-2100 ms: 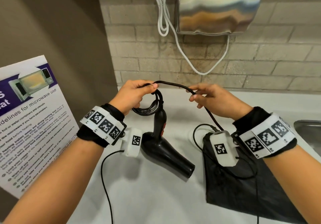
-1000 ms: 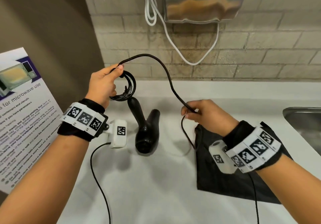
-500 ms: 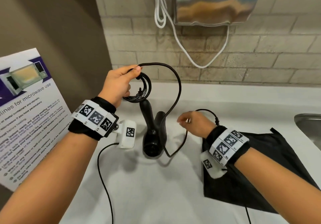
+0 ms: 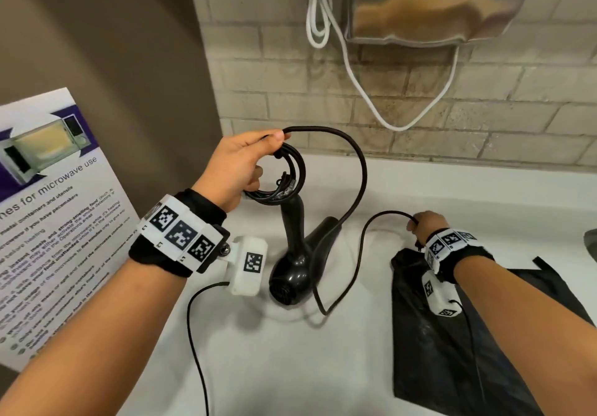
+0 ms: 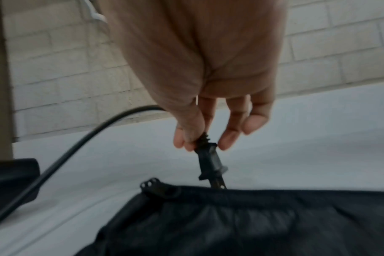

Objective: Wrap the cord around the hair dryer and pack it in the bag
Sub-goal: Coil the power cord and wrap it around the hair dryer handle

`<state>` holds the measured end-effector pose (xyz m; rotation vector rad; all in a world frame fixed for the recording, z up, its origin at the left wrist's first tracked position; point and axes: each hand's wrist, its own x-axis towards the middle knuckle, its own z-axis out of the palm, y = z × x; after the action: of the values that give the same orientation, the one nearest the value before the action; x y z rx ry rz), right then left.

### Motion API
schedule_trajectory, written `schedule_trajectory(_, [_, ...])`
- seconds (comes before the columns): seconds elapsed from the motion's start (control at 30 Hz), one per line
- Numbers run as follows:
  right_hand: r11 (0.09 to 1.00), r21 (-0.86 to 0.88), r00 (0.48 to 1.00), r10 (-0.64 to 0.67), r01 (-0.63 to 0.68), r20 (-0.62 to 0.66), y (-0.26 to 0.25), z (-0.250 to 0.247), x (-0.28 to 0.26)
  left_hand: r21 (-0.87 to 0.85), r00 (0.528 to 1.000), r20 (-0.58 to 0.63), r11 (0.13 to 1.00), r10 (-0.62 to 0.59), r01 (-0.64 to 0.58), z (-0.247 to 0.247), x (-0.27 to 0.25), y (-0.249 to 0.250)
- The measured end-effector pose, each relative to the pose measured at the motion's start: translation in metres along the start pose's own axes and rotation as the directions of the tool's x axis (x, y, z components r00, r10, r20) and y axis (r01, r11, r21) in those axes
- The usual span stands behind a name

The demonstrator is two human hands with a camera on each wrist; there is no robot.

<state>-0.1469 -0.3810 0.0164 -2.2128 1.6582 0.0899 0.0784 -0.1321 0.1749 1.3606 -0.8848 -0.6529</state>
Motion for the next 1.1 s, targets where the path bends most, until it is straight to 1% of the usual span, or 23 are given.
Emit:
schedule_trajectory(0.03, [0.997, 0.059, 0.999, -0.038, 0.04, -0.027, -0.004, -0.006, -0.002, -0.002, 1.0, 0.003, 1.0, -0.004, 0.004, 0.0, 0.001, 0.0])
schedule_trajectory(0.07, [0.981, 0.164, 0.99, -0.091, 0.108, -0.108, -0.008, -0.012, -0.002, -0.005, 1.0, 0.006, 1.0, -0.011, 0.011, -0.001, 0.002, -0.001])
schedule_trajectory(0.1, [0.942, 0.26, 0.958, -0.148, 0.212, -0.244, -0.012, -0.016, -0.004, -0.009, 1.0, 0.01, 1.0, -0.02, 0.02, -0.001, 0.002, -0.002])
schedule_trajectory(0.13, [0.889, 0.289, 0.888, -0.224, 0.356, -0.402, -0.018, -0.02, -0.009, -0.015, 1.0, 0.013, 0.999, -0.028, 0.028, -0.001, 0.003, -0.003])
schedule_trajectory(0.17, [0.822, 0.261, 0.785, -0.315, 0.507, -0.533, -0.025, -0.025, -0.018, -0.021, 0.999, 0.018, 0.999, -0.037, 0.038, -0.001, 0.003, -0.003])
schedule_trajectory(0.2, [0.746, 0.19, 0.668, -0.414, 0.638, -0.619, -0.032, -0.029, -0.029, -0.028, 0.998, 0.026, 0.998, -0.048, 0.049, -0.001, 0.003, -0.004])
schedule_trajectory(0.23, [0.665, 0.105, 0.548, -0.505, 0.739, -0.667, -0.041, -0.035, -0.042, -0.038, 0.998, 0.038, 0.998, -0.058, 0.059, 0.0, 0.004, -0.004])
schedule_trajectory(0.27, [0.582, 0.048, 0.453, -0.575, 0.812, -0.682, -0.05, -0.04, -0.057, -0.047, 0.996, 0.05, 0.996, -0.069, 0.071, 0.0, 0.004, -0.004])
schedule_trajectory(0.3, [0.507, 0.024, 0.382, -0.618, 0.862, -0.687, -0.059, -0.046, -0.07, -0.056, 0.995, 0.063, 0.995, -0.078, 0.081, 0.001, 0.004, -0.004])
schedule_trajectory(0.33, [0.441, 0.011, 0.326, -0.646, 0.898, -0.69, -0.067, -0.05, -0.083, -0.064, 0.994, 0.075, 0.994, -0.083, 0.088, 0.002, 0.004, -0.003])
schedule_trajectory(0.4, [0.322, 0.038, 0.255, -0.668, 0.946, -0.699, -0.081, -0.054, -0.109, -0.076, 0.991, 0.096, 0.992, -0.093, 0.101, 0.005, 0.004, -0.001])
schedule_trajectory(0.47, [0.198, 0.133, 0.231, -0.642, 0.971, -0.731, -0.091, -0.055, -0.13, -0.08, 0.989, 0.109, 0.991, -0.099, 0.108, 0.007, 0.004, 0.001])
schedule_trajectory(0.53, [0.093, 0.225, 0.234, -0.61, 0.97, -0.757, -0.099, -0.056, -0.147, -0.075, 0.988, 0.116, 0.991, -0.1, 0.109, 0.008, 0.003, 0.004])
schedule_trajectory(0.6, [0.005, 0.29, 0.238, -0.587, 0.957, -0.774, -0.106, -0.056, -0.159, -0.07, 0.988, 0.116, 0.992, -0.098, 0.106, 0.01, 0.002, 0.005])
schedule_trajectory(0.67, [-0.049, 0.327, 0.242, -0.57, 0.944, -0.785, -0.113, -0.057, -0.167, -0.063, 0.989, 0.118, 0.993, -0.094, 0.102, 0.012, 0.0, 0.006])
schedule_trajectory(0.7, [-0.049, 0.327, 0.241, -0.572, 0.944, -0.784, -0.116, -0.057, -0.169, -0.065, 0.988, 0.12, 0.993, -0.094, 0.102, 0.013, -0.001, 0.006])
schedule_trajectory(0.73, [-0.031, 0.319, 0.243, -0.58, 0.947, -0.777, -0.12, -0.057, -0.171, -0.069, 0.988, 0.123, 0.992, -0.094, 0.103, 0.014, -0.002, 0.006])
schedule_trajectory(0.8, [0.041, 0.308, 0.273, -0.589, 0.95, -0.761, -0.125, -0.056, -0.171, -0.084, 0.985, 0.141, 0.991, -0.096, 0.108, 0.017, -0.004, 0.006])
schedule_trajectory(0.83, [0.082, 0.285, 0.278, -0.584, 0.955, -0.763, -0.127, -0.054, -0.17, -0.095, 0.983, 0.154, 0.989, -0.095, 0.111, 0.019, -0.006, 0.007])
schedule_trajectory(0.9, [0.169, 0.198, 0.26, -0.579, 0.966, -0.772, -0.13, -0.05, -0.168, -0.109, 0.98, 0.175, 0.988, -0.093, 0.114, 0.023, -0.009, 0.008])
schedule_trajectory(0.97, [0.231, 0.13, 0.244, -0.582, 0.964, -0.776, -0.132, -0.046, -0.166, -0.114, 0.977, 0.192, 0.986, -0.097, 0.12, 0.027, -0.012, 0.008])
schedule_trajectory(1.1, [0.314, 0.084, 0.248, -0.53, 0.946, -0.811, -0.141, -0.044, -0.167, -0.115, 0.963, 0.249, 0.984, -0.103, 0.135, 0.033, -0.018, 0.007])
